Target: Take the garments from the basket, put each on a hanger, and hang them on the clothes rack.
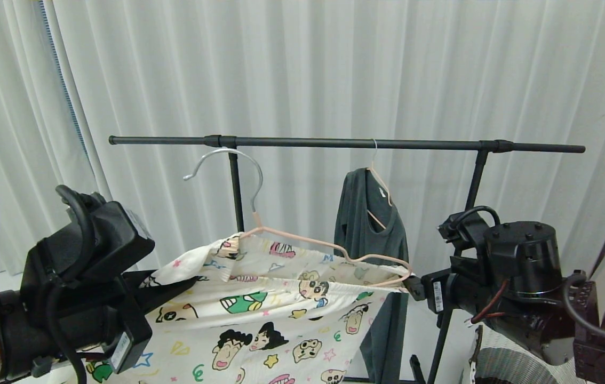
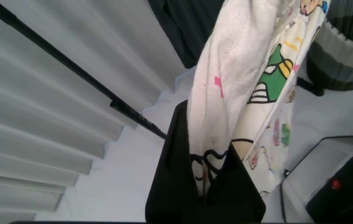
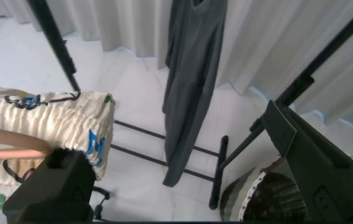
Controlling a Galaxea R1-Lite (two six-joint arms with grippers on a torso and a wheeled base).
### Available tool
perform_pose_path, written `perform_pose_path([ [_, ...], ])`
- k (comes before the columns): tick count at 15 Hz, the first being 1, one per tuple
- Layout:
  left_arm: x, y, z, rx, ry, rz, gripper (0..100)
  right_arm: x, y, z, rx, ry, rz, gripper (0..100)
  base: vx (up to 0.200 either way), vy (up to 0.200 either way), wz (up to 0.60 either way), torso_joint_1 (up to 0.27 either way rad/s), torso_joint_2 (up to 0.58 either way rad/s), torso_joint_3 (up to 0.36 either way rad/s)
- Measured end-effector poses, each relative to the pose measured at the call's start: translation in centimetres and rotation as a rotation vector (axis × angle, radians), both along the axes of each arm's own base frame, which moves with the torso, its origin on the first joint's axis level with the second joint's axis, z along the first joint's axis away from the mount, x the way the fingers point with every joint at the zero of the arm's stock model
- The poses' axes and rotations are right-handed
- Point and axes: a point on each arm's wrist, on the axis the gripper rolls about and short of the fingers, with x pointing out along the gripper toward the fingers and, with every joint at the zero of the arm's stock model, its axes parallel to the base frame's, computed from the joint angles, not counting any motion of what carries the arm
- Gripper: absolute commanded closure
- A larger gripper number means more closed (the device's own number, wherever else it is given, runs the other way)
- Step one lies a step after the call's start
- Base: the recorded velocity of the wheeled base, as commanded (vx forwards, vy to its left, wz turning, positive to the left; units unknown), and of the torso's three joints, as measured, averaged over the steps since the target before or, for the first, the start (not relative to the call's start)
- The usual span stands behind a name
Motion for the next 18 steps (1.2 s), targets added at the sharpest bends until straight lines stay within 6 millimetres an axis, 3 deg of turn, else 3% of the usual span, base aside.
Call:
perform_pose_path([
  [5, 0.4, 0.3, -0.3, 0.028, -0.048, 0.002, 100, 0.5, -0.6, 0.2, 0.009, -0.001, 0.006, 0, 0.0, 0.0, 0.0, 0.0, 0.0, 0.0],
  [10, 1.1, 0.1, -1.3, 0.139, -0.054, 0.037, 100, -0.2, -0.7, 1.5, -0.004, -0.036, 0.112, 0, 0.0, 0.0, 0.0, 0.0, 0.0, 0.0],
  [14, 3.0, -0.9, -1.7, 0.152, -0.095, 0.078, 100, -3.9, -0.3, 4.1, 0.0, 0.038, 0.328, 0, 0.0, 0.0, 0.0, 0.0, 0.0, 0.0],
  [18, 2.7, -2.5, -2.2, 0.056, -0.031, 0.045, 100, -7.0, 0.7, 7.0, 0.075, -0.006, 0.518, 0, 0.0, 0.0, 0.0, 0.0, 0.0, 0.0],
])
